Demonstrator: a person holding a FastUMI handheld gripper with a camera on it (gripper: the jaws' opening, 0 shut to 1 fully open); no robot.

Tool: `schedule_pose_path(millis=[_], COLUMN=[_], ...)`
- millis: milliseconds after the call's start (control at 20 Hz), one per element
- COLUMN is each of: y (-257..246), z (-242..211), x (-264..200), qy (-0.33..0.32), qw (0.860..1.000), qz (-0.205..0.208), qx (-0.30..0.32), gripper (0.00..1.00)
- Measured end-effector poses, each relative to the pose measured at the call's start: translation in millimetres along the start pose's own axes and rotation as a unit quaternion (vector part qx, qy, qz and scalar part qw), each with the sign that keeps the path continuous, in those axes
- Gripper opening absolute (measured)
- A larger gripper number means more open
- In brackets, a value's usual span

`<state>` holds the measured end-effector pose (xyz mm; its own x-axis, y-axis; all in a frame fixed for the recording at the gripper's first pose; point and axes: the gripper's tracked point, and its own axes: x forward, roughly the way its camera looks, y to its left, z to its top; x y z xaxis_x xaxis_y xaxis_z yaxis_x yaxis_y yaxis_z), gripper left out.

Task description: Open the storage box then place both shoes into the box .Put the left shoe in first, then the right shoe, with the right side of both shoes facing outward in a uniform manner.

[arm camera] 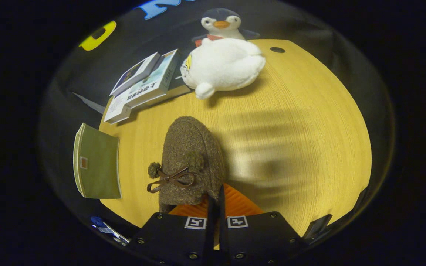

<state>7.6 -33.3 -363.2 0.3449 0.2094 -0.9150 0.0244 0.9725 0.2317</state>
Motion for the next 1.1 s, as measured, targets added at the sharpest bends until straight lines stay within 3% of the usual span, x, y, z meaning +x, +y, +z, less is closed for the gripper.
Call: schedule_pose_path(millis=[500, 1100], y=[94, 212], z=[31, 47], x=[-55, -56], qy=[-0.033, -0.023], qw=[0.997, 0.985], qz=[0.034, 0.062], qx=[-0.061, -0.162], gripper=[0.06, 0.06])
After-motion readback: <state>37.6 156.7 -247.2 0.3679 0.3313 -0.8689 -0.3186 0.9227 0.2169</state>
